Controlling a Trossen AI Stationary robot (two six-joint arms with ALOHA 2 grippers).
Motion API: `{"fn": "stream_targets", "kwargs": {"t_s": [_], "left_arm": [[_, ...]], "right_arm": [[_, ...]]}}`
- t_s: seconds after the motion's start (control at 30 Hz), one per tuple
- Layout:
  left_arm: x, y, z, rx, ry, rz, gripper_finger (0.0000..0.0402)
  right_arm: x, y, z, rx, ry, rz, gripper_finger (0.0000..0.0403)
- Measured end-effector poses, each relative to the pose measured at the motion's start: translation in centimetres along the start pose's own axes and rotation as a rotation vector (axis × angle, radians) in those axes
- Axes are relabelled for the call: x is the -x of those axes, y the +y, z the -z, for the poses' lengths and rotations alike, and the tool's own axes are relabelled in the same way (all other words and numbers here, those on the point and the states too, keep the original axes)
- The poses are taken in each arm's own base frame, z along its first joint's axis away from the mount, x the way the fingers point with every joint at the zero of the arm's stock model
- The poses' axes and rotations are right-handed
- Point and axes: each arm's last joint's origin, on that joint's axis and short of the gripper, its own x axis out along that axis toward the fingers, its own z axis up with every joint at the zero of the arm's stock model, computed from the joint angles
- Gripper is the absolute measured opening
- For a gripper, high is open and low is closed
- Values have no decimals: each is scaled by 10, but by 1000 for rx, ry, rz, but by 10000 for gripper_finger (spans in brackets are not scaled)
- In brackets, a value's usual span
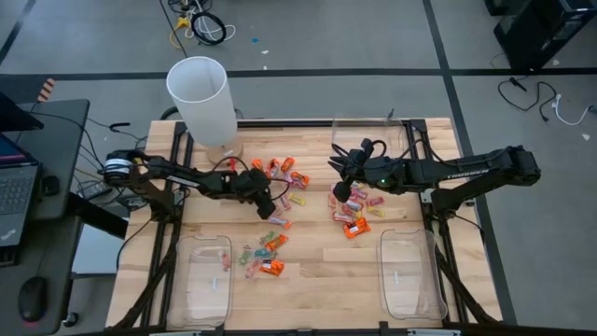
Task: Sort candy
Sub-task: Put the orange gummy into the bottom left transparent bin
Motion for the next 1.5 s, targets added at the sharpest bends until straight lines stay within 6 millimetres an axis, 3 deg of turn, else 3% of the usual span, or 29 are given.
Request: {"fn": "stream_targets", "kwargs": {"t_s": [0.47, 1.0, 1.5], "left_arm": [[2, -1, -1, 19, 7, 38, 5], [2, 0, 1, 50, 16, 3, 152], [1, -5, 4, 37, 36, 26, 163]], "right_arm": [[0, 0, 0, 0, 1, 1, 45], [0, 0, 0, -4, 0, 1, 45], [0, 0, 0, -4, 0, 1, 45]]}}
